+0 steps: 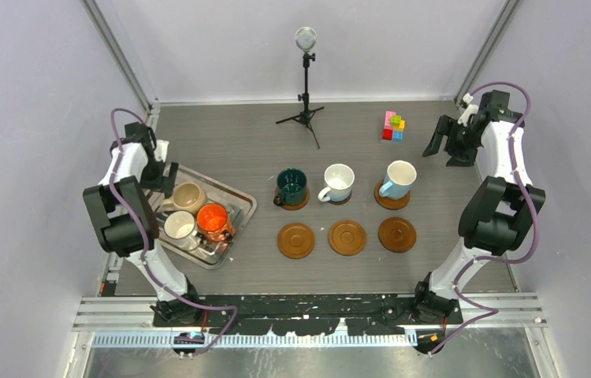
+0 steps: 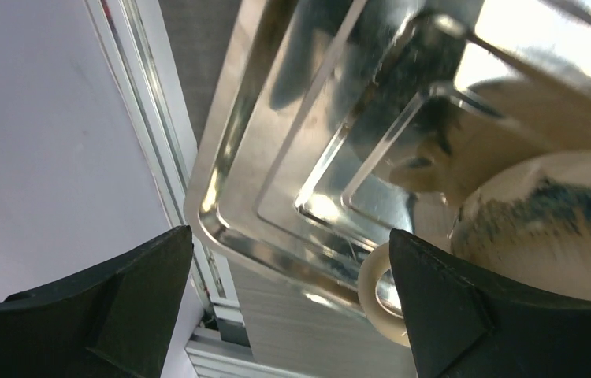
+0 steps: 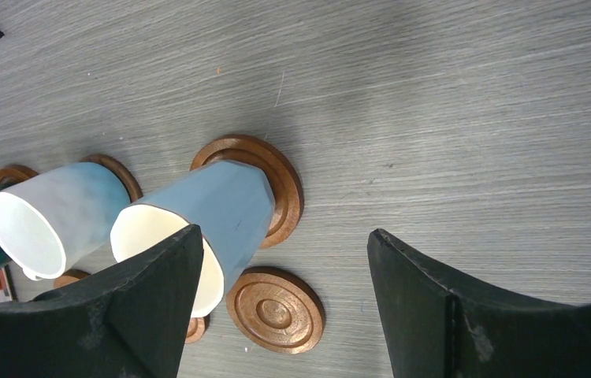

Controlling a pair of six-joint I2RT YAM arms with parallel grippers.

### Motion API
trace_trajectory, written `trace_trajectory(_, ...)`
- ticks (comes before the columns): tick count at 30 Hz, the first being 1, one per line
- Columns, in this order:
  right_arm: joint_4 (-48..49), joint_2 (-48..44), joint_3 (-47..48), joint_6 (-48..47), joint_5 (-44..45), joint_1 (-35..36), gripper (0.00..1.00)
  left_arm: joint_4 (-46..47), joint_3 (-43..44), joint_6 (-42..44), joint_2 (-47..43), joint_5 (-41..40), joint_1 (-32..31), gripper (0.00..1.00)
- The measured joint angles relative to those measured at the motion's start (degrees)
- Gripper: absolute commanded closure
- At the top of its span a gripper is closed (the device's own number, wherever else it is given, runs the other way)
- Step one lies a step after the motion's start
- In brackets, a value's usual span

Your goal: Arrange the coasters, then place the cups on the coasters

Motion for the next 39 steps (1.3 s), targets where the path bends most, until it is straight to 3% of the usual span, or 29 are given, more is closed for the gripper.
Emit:
trace_trajectory(11, 0.0, 1.31, 0.15, 0.0, -0.24, 0.0, 0.2, -6.93, 0.42, 7.56, -5.31, 7.06, 8.31, 0.02)
trace_trajectory(15, -0.02, 1.51, 0.17, -0.04, -0.48, 0.0, 0.2, -9.81, 0.59, 18.67, -6.8, 13.46, 10.97, 0.18)
trace_trajectory(23, -0.02, 1.51, 0.22, -0.24, -0.48, 0.0, 0.2, -20.02, -2.19, 42.38, -10.03, 24.96, 12.57, 0.37)
trace_trajectory(27, -0.04, 1.51, 0.22, -0.24, -0.48, 0.0, 0.2, -22.6, -2.05, 49.09, -8.98, 29.0, 12.57, 0.39)
trace_trajectory(39, -0.46, 1.51, 0.24, -0.26, -0.42, 0.0, 0.2, -20.41, -2.95, 55.32, -5.42, 36.48, 12.41, 0.4)
